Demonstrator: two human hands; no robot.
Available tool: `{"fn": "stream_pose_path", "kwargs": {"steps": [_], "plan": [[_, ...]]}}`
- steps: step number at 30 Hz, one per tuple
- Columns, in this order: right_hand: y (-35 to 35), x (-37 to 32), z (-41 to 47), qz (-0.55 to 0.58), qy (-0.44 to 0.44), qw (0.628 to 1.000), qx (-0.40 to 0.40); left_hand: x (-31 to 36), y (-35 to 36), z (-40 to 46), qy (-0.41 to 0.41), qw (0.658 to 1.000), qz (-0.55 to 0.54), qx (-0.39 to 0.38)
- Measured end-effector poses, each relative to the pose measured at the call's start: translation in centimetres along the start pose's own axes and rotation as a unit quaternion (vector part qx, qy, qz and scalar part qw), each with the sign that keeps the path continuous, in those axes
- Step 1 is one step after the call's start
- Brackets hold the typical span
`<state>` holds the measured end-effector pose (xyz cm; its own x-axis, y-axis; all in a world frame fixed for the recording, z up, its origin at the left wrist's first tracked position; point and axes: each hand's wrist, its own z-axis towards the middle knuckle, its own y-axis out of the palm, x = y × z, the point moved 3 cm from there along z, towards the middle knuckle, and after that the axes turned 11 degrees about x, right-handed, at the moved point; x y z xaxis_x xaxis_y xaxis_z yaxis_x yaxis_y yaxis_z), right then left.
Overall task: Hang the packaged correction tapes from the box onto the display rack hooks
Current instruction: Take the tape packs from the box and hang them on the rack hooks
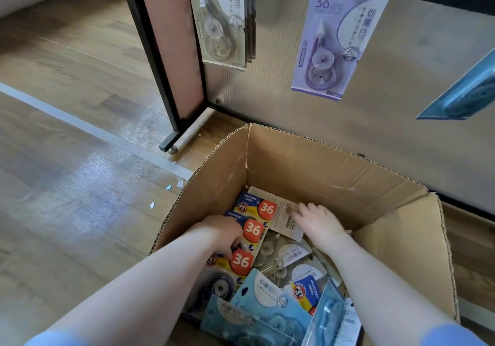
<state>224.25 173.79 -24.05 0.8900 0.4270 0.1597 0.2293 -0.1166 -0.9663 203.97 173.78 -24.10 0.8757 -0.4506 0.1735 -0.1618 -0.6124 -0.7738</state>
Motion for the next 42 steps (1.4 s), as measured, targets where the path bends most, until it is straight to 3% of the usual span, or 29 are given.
{"fn": "stream_pose_path", "kwargs": {"steps": [8,16,21,25,31,37,42], "plan": [[2.4,0.0,0.3,0.003,-0.074,0.992,0.101,-0.1,0.5,0.2,-0.018,0.999,-0.037,-0.017],[-2.3,2.2,-1.1,0.043,-0.027,0.983,0.174,0.6,-0.6,-0.6,-0.013,0.999,-0.031,-0.025],[-5.4,3.7,-2.1,0.045,0.049,0.974,0.217,1.5,-2.4,-2.0,-0.001,1.000,-0.016,0.017],[-6.9,4.3,-4.1,0.056,0.101,0.976,0.183,2.4,-4.6,-3.3,-0.005,0.997,0.004,0.079],[-9.8,6.0,-7.0,0.075,0.141,0.975,0.156,4.3,-8.4,-5.9,-0.010,0.983,-0.010,0.183],[-12.5,6.9,-9.1,0.067,0.176,0.967,0.170,5.8,-11.9,-7.8,-0.012,0.962,-0.018,0.272],[-15.4,7.9,-10.9,0.124,0.191,0.954,0.194,7.4,-15.0,-9.6,-0.013,0.941,-0.019,0.336]]}}
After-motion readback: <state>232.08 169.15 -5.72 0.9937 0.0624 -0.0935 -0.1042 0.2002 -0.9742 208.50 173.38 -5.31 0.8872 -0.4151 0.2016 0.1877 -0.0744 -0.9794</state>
